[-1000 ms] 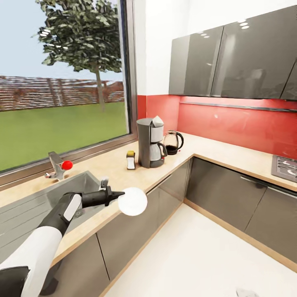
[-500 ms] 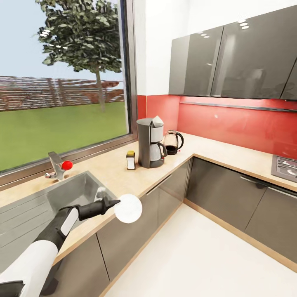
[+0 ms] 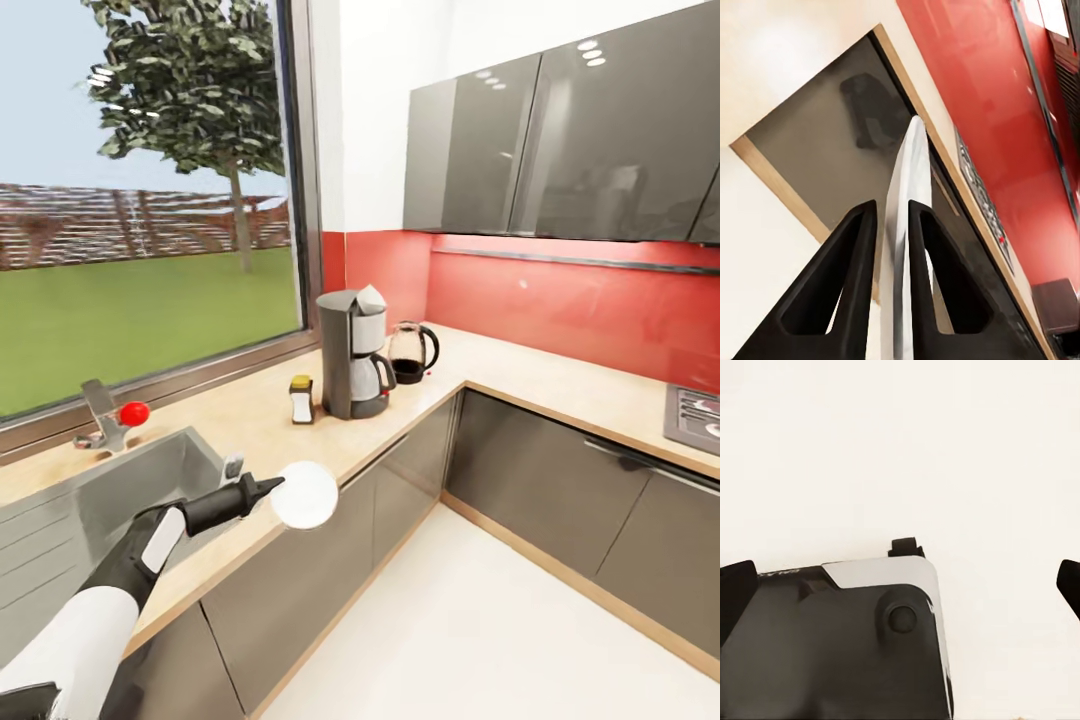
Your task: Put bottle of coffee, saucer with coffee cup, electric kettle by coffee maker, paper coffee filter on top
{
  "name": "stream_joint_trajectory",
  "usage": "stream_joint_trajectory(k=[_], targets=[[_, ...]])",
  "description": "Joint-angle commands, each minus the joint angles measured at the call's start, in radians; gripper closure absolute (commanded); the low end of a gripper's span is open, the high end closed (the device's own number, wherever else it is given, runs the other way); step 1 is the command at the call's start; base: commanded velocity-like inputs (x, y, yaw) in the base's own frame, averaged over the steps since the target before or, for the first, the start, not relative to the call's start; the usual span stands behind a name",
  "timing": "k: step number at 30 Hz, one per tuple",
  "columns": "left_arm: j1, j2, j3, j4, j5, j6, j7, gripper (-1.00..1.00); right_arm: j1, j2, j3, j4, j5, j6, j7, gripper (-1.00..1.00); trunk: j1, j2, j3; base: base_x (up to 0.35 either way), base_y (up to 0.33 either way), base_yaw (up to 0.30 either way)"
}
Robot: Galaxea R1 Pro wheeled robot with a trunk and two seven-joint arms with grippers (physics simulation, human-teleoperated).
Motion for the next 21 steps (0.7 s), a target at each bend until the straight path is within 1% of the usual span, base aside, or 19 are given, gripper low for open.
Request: stream_joint_trajectory(k=[1,3,7,10,13,17,21], targets=[[-0.001,0.0,0.013,0.001,0.002,0.005,0.0,1.0,0.001,0.004,-0.006,-0.002,-0.004,0.005,0.0,-1.0,0.001,-0.002,-0.002,0.28,-0.176,0.0],[-0.001,-0.002,0.036,0.001,0.001,0.005,0.0,1.0,0.002,0.009,-0.006,-0.002,-0.004,0.005,0.001,-1.0,0.001,-0.002,-0.002,0.28,-0.184,0.0],[-0.001,-0.004,0.067,0.003,0.0,0.005,0.0,1.0,0.004,0.012,-0.006,-0.002,-0.004,0.005,0.001,-1.0,0.001,-0.002,-0.002,0.28,-0.193,0.0],[-0.001,-0.005,0.078,0.003,0.0,0.004,0.007,1.0,0.005,0.012,-0.006,-0.002,-0.004,0.005,0.001,-1.0,0.001,-0.002,-0.002,0.28,-0.197,0.0],[-0.001,-0.004,0.085,0.002,0.001,0.004,0.029,1.0,0.007,0.012,-0.006,-0.002,-0.004,0.005,0.001,-1.0,0.001,-0.002,-0.002,0.281,-0.197,0.0],[-0.001,-0.005,0.121,0.003,0.002,0.0,0.068,1.0,0.011,0.012,-0.006,-0.002,-0.003,0.004,-0.002,-1.0,0.001,-0.002,-0.002,0.284,-0.198,0.005],[-0.001,-0.005,0.125,0.004,0.001,-0.037,0.071,1.0,0.011,0.012,-0.006,-0.002,-0.003,0.004,-0.003,-1.0,0.001,-0.002,-0.002,0.285,-0.198,0.17]])
